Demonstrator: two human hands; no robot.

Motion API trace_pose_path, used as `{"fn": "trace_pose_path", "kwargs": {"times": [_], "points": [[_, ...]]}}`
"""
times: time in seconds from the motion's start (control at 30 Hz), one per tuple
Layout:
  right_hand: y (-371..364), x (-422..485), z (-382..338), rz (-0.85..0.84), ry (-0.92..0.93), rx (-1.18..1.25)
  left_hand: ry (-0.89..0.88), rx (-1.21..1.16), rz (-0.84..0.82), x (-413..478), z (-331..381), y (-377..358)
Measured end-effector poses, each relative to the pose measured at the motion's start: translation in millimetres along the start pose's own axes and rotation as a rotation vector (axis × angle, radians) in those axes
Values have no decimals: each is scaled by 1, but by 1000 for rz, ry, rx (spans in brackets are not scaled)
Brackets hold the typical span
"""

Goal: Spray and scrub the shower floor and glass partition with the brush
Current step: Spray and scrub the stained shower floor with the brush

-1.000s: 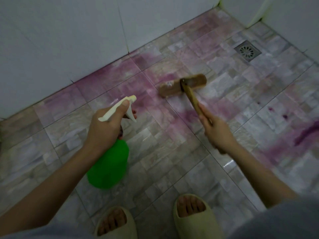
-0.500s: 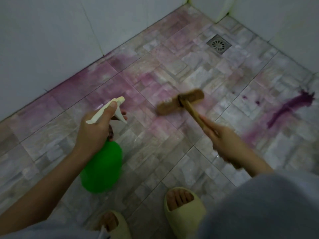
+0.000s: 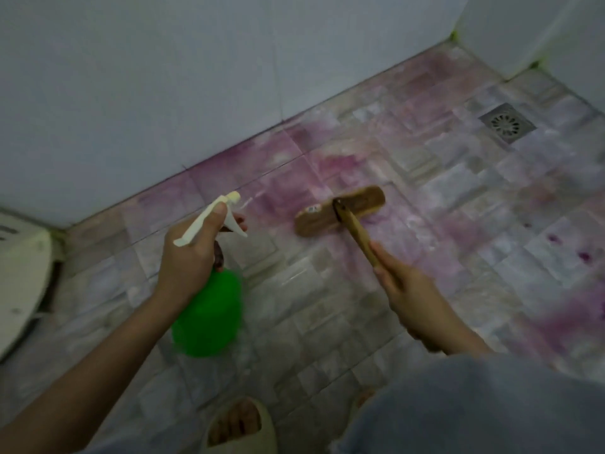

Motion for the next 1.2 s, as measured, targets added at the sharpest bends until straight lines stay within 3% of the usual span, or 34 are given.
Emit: {"fn": "trace_pose_path", "kwargs": {"times": [0.17, 0.37, 0.47, 0.63, 0.77, 0.83, 0.93, 0.97, 1.1, 1.13, 1.2], "points": [[-39, 127, -57, -70, 162, -27, 35, -24, 95, -3, -7, 28], [-51, 42, -51, -185, 133, -19, 61, -38, 186, -5, 2, 57], [-70, 105, -76, -147, 232, -35, 71, -5, 221, -3, -1, 65], [-95, 191, -102, 26, 213, 35, 67, 15, 263, 5, -7, 82], [-124, 178, -104, -110, 351, 2, 70, 35, 282, 14, -8, 85], [-104, 194, -86, -34, 303, -13, 58, -1, 277, 18, -4, 86], [-73, 202, -60, 219, 169, 71, 62, -24, 314, 23, -7, 93], [-80, 197, -66, 224, 169, 68, 63, -23, 319, 25, -7, 94], [-140, 183, -100, -131, 362, -25, 82, -33, 306, 33, -15, 93], [-133, 187, -97, -128, 349, -41, 77, -50, 304, 34, -16, 93], [-94, 204, -70, 52, 198, -18, 95, -55, 274, 33, -21, 91]]}}
Point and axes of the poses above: each hand's wrist, its own x-axis towards the middle knuckle, its own y-axis out of the back of the hand, z = x × y, the point moved 7 cm from there along x, towards the middle knuckle, and after that the axes turned 2 degrees about -x, right-handed, at the moved point
